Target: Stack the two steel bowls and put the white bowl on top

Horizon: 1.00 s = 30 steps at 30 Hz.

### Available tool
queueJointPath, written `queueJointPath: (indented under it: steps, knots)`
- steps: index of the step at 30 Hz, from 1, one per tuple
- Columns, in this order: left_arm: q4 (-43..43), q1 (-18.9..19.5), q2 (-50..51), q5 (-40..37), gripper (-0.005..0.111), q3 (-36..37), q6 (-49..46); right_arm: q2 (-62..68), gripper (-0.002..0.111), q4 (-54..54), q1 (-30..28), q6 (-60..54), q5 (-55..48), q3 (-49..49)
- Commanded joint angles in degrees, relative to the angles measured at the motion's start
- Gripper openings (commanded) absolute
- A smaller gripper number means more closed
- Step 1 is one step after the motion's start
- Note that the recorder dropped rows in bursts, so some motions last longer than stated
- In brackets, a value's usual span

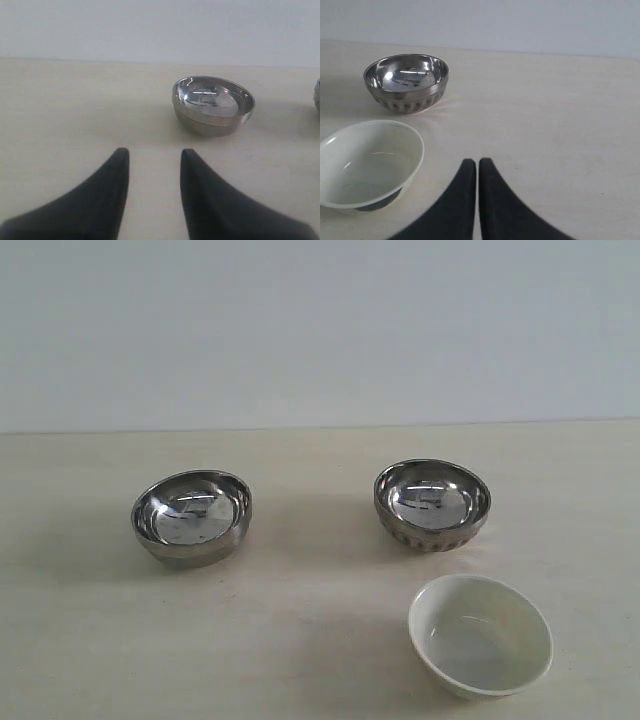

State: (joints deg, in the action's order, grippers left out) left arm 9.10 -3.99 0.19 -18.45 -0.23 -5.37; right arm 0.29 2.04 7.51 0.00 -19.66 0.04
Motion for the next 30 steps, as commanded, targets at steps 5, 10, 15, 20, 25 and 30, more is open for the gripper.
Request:
queueJointPath:
  steps: [5,10,15,20,25,30]
  knots:
    - [0.07,0.16,-0.19,0.38,0.032,0.23,-0.16,-0.29,0.000,0.25,-0.14,-0.50,0.83,-0.04]
    - [0.07,0.16,-0.19,0.38,0.032,0.23,-0.16,-0.29,0.000,0.25,-0.14,-0.50,6.32,-0.04]
    - [0.07,0.16,-0.19,0.38,0.032,0.23,-0.16,-0.29,0.000,0.25,-0.14,-0.50,18.37,-0.04]
    - [0.07,0.16,-0.19,0.38,0.032,0.23,-0.16,-0.29,0.000,0.25,-0.14,0.00,31.40,-0.04]
    - [0.07,0.16,-0.19,0.38,0.032,0.23,-0.16,-0.29,0.000,0.25,-0.14,0.00,42.10,-0.04]
    - [0.07,0.16,-0.19,0.38,0.032,0.23,-0.16,-0.29,0.000,0.25,-0.14,2.48,56.82,-0.04]
